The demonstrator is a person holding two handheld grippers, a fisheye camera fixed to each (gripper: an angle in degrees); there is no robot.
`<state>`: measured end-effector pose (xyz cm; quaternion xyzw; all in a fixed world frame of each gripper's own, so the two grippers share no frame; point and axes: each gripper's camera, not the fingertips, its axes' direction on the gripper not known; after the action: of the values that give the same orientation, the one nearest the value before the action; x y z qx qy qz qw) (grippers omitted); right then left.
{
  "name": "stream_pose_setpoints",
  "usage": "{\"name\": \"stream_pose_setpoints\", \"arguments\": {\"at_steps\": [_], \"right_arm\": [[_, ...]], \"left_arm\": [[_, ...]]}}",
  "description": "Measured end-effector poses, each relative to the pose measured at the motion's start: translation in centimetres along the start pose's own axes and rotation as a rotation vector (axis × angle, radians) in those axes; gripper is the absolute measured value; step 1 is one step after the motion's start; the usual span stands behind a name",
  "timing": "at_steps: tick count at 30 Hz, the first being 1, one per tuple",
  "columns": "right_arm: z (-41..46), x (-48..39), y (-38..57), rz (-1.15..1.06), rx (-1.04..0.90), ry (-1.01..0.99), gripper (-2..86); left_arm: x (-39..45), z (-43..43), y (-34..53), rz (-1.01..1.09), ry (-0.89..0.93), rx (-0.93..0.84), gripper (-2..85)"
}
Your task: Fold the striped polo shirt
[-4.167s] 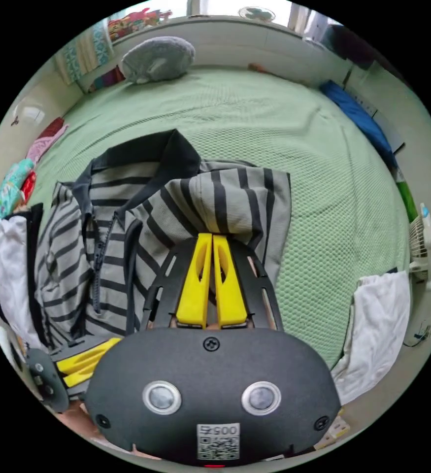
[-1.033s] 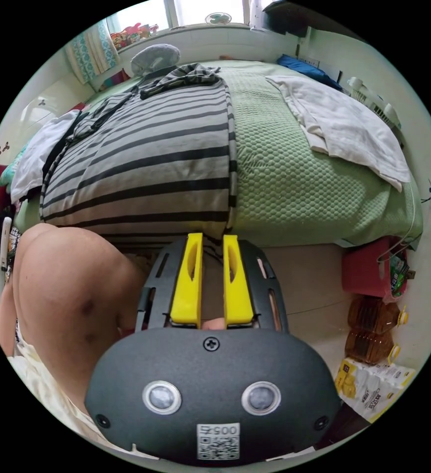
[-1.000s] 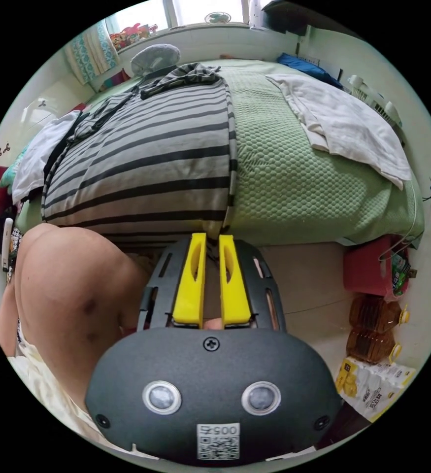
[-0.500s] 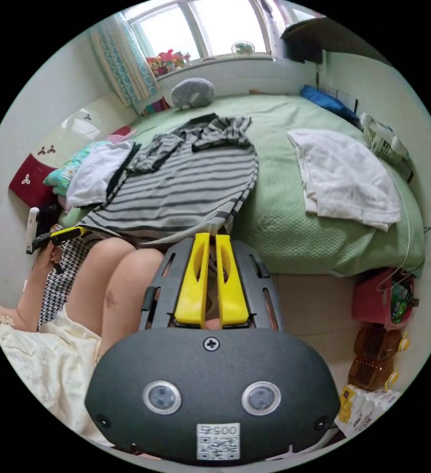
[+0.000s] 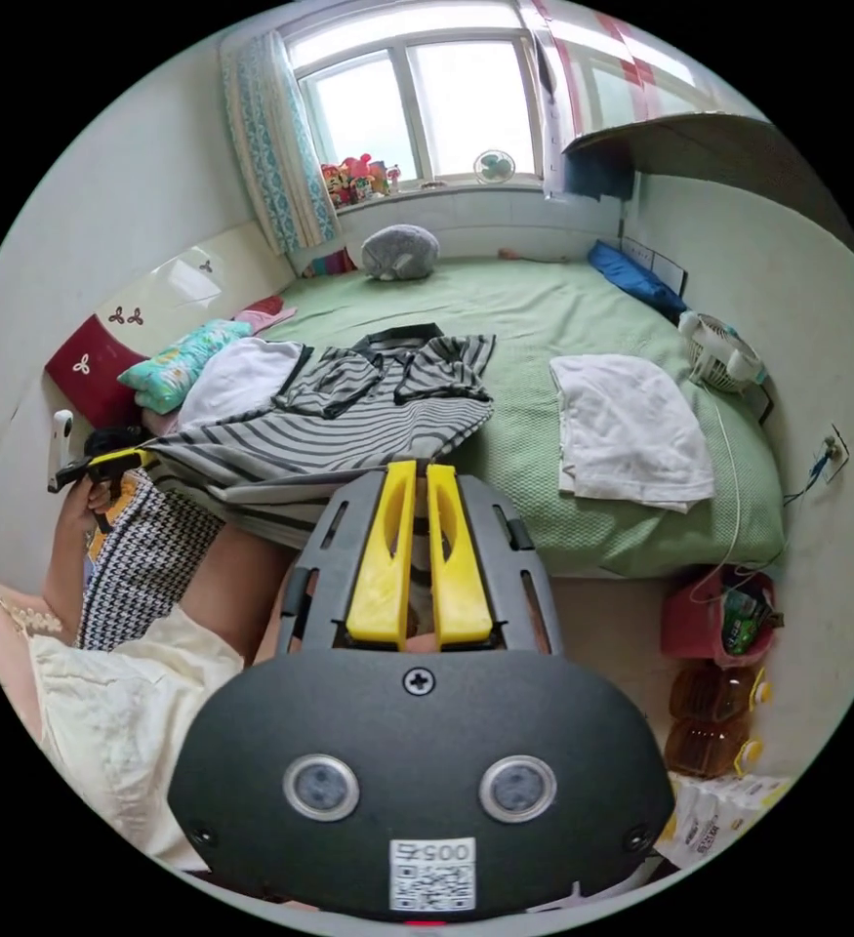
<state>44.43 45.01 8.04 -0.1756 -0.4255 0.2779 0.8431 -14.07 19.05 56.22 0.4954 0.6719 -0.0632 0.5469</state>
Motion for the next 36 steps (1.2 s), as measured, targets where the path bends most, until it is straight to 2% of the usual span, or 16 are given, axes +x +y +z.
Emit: {"name": "stream_pose_setpoints", "arguments": {"at_steps": [6,13,17,22,27,33,36], "right_arm": [[-2.2,1.8,2.2,0.019,-0.086,-0.041,-1.2],[5.4,4.8,5.0,0.135,-0.264,-0.017,-1.2],[7.3,5.8,5.6,0.159,-0.312,-0.008,-1.2],[6.1,7.5,5.1,0.200,-0.281,-0.063,-1.2],[4.6,8.6,3.4,0.238,-0.218,-0.151,-1.2],[4.5,8.6,-5.4,0.204,-0.161,-0.164,-1.2],[6.2,8.6,-13.3,0.183,-0.142,-0.138,-1.2]], "left_arm": [[-0.7,-0.5,1.3,0.038,0.040,-0.197,0.3],[-2.6,5.6,2.2,-0.029,0.058,-0.336,0.4],[-2.5,6.2,2.0,-0.020,0.064,-0.354,0.5],[-3.2,5.7,1.2,-0.038,0.151,-0.345,0.5],[-2.8,4.5,-1.8,0.060,0.097,-0.336,0.5],[-3.9,3.1,-10.1,0.132,0.086,-0.250,0.4],[-5.6,3.0,-16.0,0.161,-0.003,-0.220,0.7]]}}
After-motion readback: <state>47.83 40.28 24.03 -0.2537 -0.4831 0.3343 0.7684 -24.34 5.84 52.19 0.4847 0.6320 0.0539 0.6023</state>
